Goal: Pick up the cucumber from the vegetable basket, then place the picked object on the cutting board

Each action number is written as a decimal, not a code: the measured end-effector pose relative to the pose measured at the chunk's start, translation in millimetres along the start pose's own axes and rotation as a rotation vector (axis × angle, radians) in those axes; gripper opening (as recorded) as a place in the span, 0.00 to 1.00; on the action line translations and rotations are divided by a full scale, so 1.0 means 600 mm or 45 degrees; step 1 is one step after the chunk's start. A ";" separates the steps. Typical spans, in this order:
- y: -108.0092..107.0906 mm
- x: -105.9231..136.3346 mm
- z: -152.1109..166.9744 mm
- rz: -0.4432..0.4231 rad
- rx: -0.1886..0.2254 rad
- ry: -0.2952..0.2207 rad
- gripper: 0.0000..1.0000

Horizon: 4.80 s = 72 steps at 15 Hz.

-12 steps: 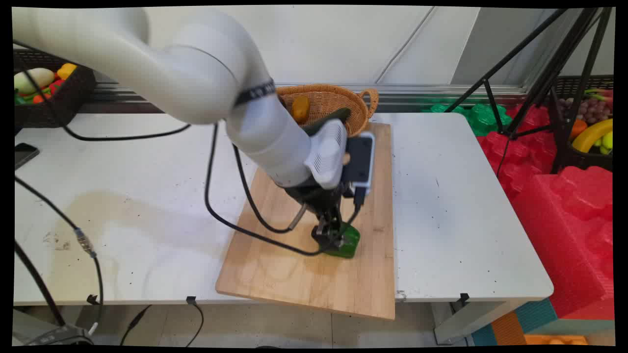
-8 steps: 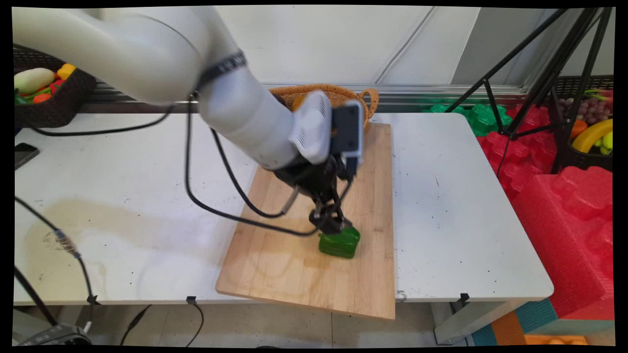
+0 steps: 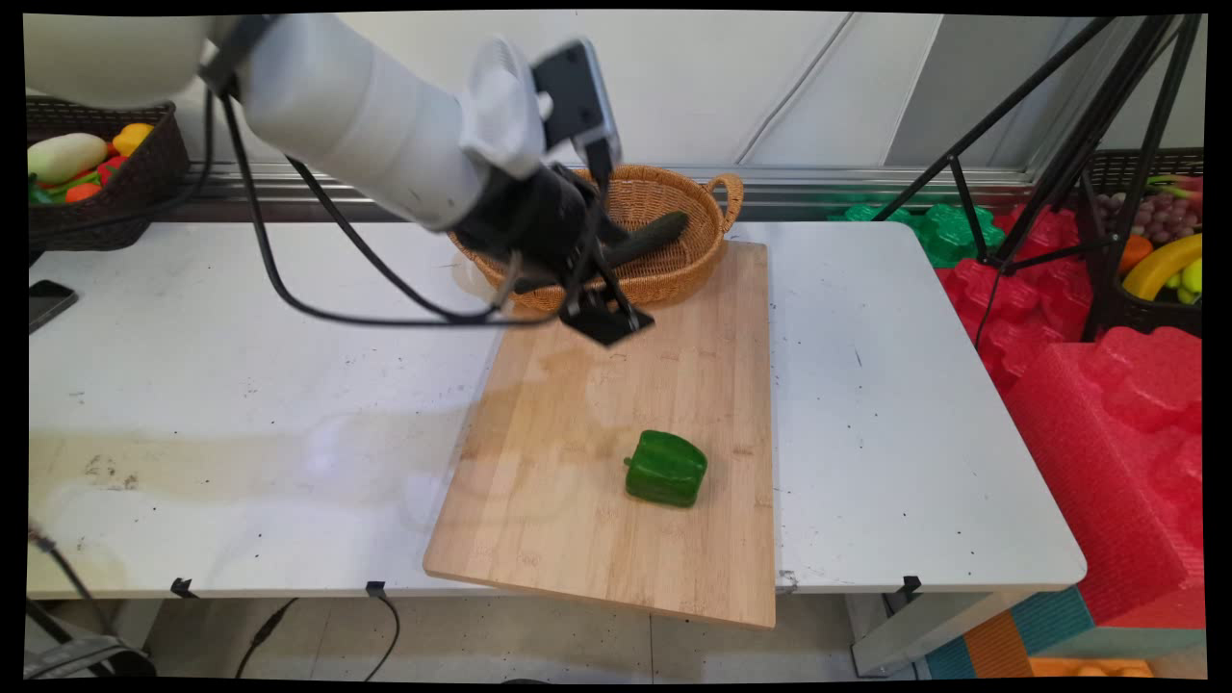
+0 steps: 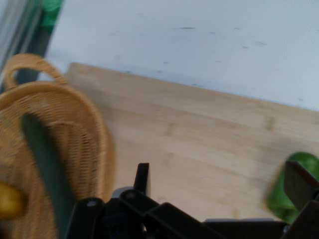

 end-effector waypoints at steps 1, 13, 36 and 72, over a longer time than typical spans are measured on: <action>-0.017 -0.005 -0.008 -0.040 0.037 0.007 1.00; -0.188 -0.053 0.047 -0.402 0.313 -0.089 1.00; -0.281 -0.081 0.349 -0.665 0.190 -0.374 1.00; -0.040 -0.059 0.045 -0.334 0.321 -0.172 0.00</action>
